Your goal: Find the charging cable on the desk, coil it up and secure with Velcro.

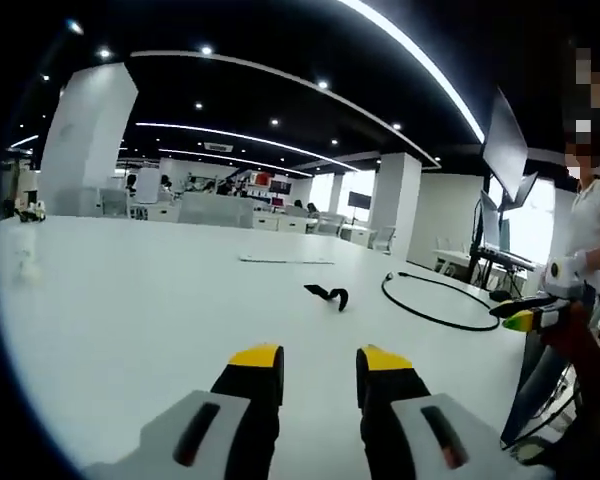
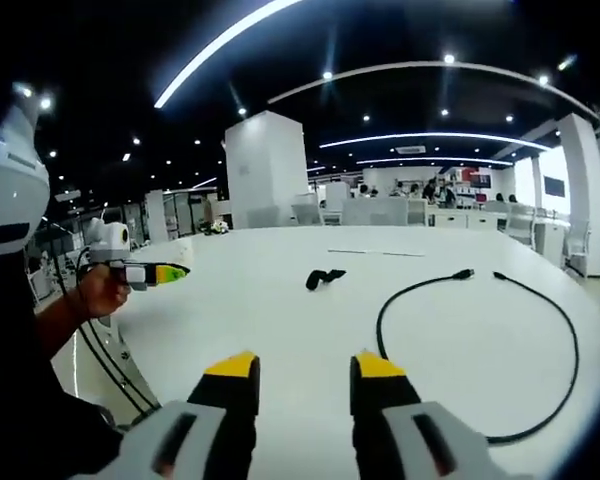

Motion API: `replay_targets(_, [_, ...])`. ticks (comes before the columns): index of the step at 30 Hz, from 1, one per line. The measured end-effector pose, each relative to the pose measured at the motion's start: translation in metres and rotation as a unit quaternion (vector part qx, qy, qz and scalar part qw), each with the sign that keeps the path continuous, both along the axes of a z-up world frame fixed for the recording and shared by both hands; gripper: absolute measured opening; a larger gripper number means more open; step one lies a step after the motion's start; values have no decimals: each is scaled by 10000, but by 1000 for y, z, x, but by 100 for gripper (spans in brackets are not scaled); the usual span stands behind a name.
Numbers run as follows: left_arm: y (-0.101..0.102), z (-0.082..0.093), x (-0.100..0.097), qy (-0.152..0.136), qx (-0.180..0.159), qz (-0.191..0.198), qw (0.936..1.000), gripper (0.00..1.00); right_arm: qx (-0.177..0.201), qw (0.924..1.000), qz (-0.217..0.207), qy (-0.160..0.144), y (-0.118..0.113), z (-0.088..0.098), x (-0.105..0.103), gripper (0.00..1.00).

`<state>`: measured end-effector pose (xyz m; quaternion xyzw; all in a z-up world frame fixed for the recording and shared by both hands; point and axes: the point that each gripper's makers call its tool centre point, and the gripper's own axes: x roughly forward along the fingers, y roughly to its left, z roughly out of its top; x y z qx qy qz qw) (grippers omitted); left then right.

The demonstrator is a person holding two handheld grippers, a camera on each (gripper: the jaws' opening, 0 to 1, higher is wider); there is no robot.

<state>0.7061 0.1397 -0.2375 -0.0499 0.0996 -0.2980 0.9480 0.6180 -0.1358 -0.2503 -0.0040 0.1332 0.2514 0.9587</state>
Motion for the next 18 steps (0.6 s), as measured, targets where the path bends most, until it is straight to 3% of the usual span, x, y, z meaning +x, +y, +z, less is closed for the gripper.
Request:
replay_targets(6, [7, 0, -2, -152, 227, 136, 9995, 37, 98, 9998, 161, 96, 4, 1, -2, 36])
replay_targets(9, [9, 0, -2, -191, 267, 198, 9993, 36, 44, 9998, 181, 93, 4, 0, -2, 30])
replay_targets(18, [10, 3, 2, -191, 286, 361, 9988, 34, 240, 9991, 342, 77, 8, 5, -1, 38])
